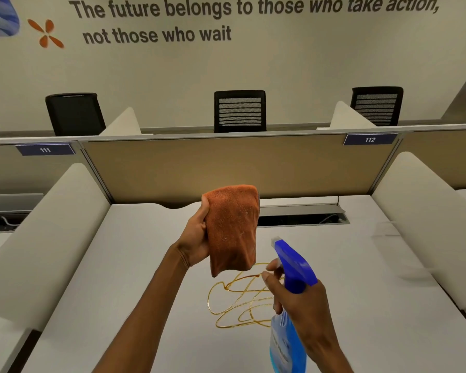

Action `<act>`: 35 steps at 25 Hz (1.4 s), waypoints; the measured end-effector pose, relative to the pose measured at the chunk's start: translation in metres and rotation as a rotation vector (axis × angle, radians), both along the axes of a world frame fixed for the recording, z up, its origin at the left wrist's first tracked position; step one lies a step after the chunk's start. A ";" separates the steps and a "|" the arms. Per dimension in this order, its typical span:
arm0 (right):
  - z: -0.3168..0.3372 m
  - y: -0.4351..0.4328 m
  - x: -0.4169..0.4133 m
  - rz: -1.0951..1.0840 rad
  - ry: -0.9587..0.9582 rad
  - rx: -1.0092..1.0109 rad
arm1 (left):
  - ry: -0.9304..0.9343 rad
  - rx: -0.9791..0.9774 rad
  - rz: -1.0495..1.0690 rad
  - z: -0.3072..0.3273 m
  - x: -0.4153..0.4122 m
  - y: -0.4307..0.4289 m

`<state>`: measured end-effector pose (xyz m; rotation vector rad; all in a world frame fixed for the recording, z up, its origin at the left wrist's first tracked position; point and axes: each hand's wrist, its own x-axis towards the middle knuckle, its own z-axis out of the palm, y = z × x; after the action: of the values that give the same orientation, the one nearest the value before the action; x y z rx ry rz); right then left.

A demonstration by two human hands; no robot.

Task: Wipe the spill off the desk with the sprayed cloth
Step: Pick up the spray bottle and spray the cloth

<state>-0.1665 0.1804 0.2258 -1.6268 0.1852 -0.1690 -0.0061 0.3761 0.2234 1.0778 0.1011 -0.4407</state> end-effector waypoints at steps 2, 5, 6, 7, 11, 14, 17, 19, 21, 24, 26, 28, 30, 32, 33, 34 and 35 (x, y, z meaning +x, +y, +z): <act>-0.001 0.005 -0.002 0.033 0.014 -0.010 | 0.009 0.020 -0.005 0.001 0.000 -0.004; -0.005 0.016 -0.007 0.052 0.042 -0.018 | 0.017 0.034 -0.016 0.003 0.001 -0.008; -0.007 0.018 -0.008 0.049 0.052 -0.021 | 0.017 0.029 -0.021 0.004 0.001 -0.008; -0.009 0.020 -0.009 0.050 0.062 -0.026 | 0.018 0.024 -0.021 0.005 0.001 -0.008; -0.017 0.024 -0.013 0.056 0.120 -0.100 | 0.012 0.002 -0.003 0.008 0.003 -0.006; -0.011 0.020 -0.009 0.024 0.095 -0.098 | 0.007 -0.011 -0.015 0.006 0.003 -0.002; 0.005 0.014 0.003 -0.026 0.007 -0.098 | 0.005 0.041 -0.036 0.003 -0.001 -0.004; 0.011 0.009 0.013 -0.060 -0.028 -0.116 | 0.008 0.066 -0.046 0.000 -0.004 -0.005; 0.015 0.000 0.021 -0.101 -0.044 -0.127 | 0.018 0.071 -0.047 -0.002 -0.005 -0.002; 0.019 -0.013 0.028 -0.147 -0.059 -0.117 | 0.016 0.062 -0.046 -0.001 -0.004 0.003; 0.021 -0.019 0.027 -0.168 -0.047 -0.110 | 0.013 0.059 -0.041 0.000 -0.002 0.004; 0.020 -0.025 0.025 -0.179 -0.047 -0.102 | 0.011 0.048 -0.039 0.001 -0.001 0.003; 0.018 -0.030 0.023 -0.175 -0.051 -0.091 | 0.006 0.038 -0.036 0.002 0.000 -0.001; 0.014 -0.032 0.018 -0.173 -0.037 -0.073 | 0.006 0.030 -0.032 0.002 0.000 -0.005; 0.011 -0.033 0.016 -0.172 -0.026 -0.068 | 0.008 0.023 -0.030 0.001 0.000 -0.006; 0.007 -0.033 0.014 -0.170 -0.016 -0.065 | 0.009 0.011 -0.030 0.001 0.000 -0.007; 0.004 -0.033 0.011 -0.169 -0.005 -0.059 | 0.010 -0.005 -0.031 0.001 0.001 -0.008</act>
<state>-0.1553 0.1473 0.2301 -1.6688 0.3171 -0.3098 -0.0055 0.3684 0.2242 1.0735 0.0926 -0.4740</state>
